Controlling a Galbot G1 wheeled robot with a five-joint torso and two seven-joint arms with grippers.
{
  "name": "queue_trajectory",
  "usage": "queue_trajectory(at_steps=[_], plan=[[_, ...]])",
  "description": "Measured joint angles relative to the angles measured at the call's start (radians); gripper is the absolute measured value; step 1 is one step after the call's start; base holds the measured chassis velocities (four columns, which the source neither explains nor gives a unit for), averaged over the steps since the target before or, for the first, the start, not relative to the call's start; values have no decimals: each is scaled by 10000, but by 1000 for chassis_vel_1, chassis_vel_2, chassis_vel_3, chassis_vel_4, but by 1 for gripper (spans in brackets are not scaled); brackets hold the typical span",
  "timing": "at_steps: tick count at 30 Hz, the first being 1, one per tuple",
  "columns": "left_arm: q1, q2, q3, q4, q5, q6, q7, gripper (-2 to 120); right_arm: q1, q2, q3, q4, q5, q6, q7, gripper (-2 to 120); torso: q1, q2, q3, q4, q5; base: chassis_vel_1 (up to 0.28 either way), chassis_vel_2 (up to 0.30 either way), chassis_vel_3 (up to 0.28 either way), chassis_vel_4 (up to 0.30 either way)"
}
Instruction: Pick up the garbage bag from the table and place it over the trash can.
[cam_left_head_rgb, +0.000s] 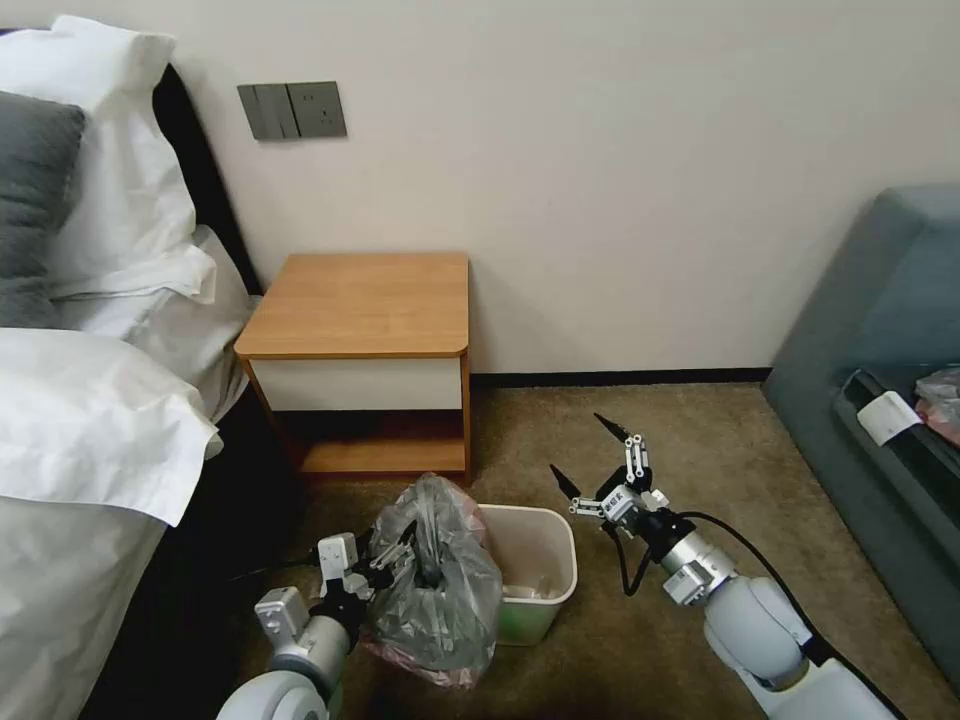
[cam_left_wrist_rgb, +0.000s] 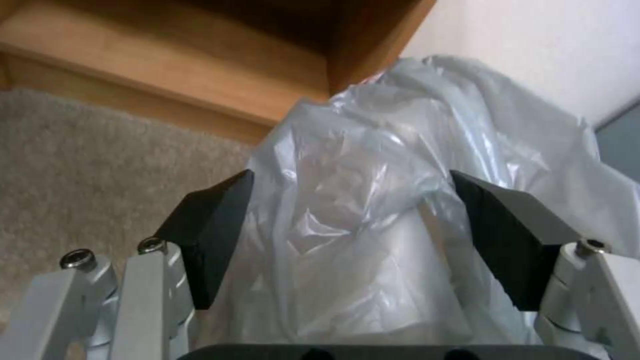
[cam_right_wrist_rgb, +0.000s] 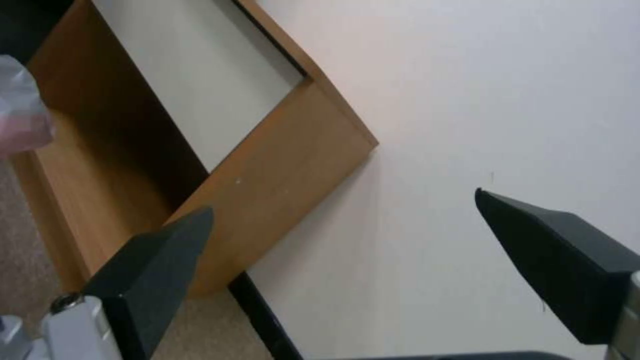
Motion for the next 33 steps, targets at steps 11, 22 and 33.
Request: queue_trajectory(at_steps=[11,22,33], plan=[[-224,47,-116,-7,478,927,342,57,-105,15,2,54,-22,59,12,100,0,0,0,-1,0,0,0,0,0],[-225,10,-267,18,856,1422,515,17,-120,50,-12,106,-42,88,19,100,0,0,0,-1,2,0,0,0,0],[-232,-209,-104,73,1144,1136,379,11,-109,23,-52,187,-41,77,25,100,0,0,0,0,0,0,0,0,0]])
